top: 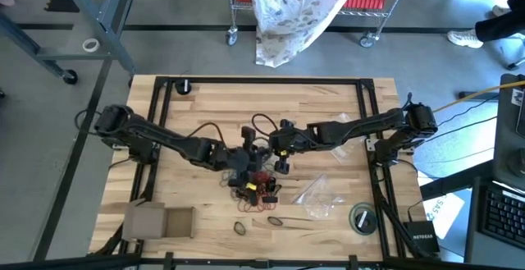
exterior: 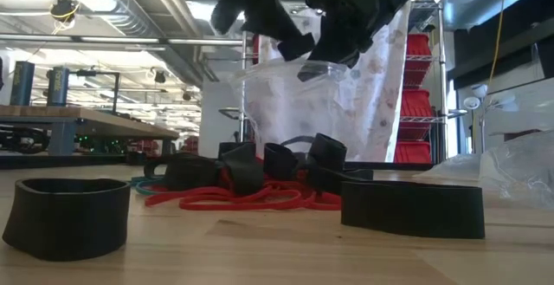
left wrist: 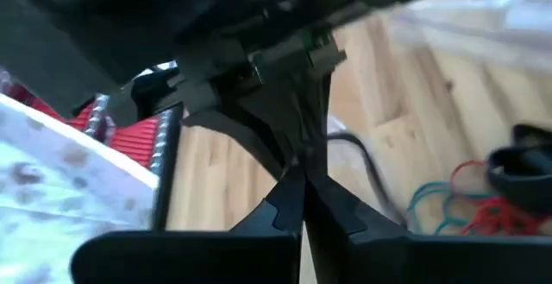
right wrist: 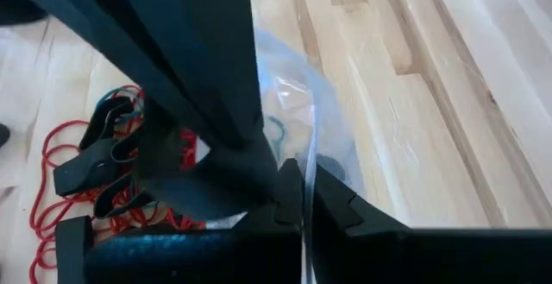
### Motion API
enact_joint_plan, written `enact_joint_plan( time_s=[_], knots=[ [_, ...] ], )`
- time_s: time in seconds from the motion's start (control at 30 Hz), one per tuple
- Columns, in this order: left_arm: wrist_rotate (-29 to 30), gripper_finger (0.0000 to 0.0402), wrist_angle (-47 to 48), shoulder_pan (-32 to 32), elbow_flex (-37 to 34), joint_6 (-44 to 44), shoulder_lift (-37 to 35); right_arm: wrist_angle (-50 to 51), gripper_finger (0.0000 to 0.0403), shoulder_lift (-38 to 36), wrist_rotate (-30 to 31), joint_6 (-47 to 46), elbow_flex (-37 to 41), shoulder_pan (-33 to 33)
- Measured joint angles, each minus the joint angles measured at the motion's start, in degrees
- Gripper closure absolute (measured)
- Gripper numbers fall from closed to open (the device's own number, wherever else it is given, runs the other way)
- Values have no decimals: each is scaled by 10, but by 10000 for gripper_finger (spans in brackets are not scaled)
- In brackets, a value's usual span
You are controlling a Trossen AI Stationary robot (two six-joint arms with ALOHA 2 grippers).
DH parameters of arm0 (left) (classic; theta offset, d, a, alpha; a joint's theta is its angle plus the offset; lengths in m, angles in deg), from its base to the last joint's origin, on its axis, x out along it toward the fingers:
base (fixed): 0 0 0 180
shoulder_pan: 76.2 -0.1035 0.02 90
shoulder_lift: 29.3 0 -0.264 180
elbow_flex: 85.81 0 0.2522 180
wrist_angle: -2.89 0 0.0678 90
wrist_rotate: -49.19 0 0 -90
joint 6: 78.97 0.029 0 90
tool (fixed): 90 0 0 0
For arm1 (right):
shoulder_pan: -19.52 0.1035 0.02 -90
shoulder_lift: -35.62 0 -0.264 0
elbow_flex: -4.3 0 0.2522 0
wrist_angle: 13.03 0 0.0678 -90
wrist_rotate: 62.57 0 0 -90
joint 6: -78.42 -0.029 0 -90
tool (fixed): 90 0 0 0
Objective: Sort rubber bands
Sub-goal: Put the black rubber band into the transparent zip lock bag
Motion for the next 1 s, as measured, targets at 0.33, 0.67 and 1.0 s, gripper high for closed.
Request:
enact_joint_plan(
  time_s=[0.33, 0.67, 1.0],
  knots=[
    [5, 401, 20, -18, -11, 0, 2, -4, 402, 0, -14, 0, 0, 0],
    [-101, 401, 78, -44, -11, -185, 2, -24, 402, 0, -24, 0, 0, 0],
    [-168, 395, 148, -87, -11, -375, 1, -24, 402, 0, -21, 4, 0, 0]
  ],
)
